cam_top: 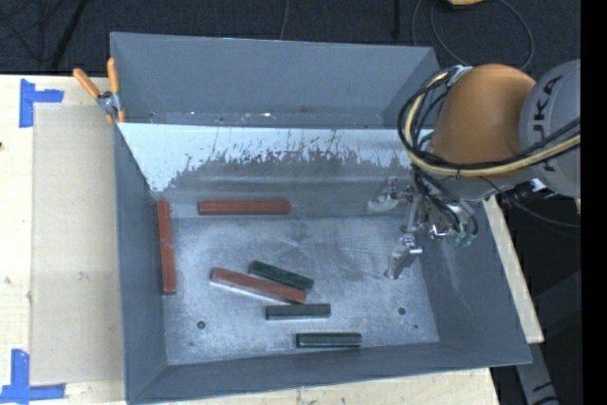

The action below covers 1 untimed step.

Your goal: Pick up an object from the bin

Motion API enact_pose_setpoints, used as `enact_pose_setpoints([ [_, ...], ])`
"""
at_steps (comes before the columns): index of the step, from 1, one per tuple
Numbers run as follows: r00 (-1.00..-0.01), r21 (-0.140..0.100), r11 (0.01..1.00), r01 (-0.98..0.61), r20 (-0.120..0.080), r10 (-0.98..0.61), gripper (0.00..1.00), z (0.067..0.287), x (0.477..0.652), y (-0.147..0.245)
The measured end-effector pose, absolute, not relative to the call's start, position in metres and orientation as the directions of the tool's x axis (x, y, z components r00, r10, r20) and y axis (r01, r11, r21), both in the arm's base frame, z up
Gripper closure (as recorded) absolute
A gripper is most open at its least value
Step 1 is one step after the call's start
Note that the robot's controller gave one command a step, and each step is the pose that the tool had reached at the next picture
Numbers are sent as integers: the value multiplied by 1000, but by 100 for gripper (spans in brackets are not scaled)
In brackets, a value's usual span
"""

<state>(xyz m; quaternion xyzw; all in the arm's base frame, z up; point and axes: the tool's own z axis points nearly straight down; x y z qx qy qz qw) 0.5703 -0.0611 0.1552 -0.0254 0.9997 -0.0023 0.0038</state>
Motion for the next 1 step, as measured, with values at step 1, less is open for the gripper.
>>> enact_pose_setpoints([
  [1, -985, 1, 985, -173, 5, -173, 0, 179, 585, 11],
])
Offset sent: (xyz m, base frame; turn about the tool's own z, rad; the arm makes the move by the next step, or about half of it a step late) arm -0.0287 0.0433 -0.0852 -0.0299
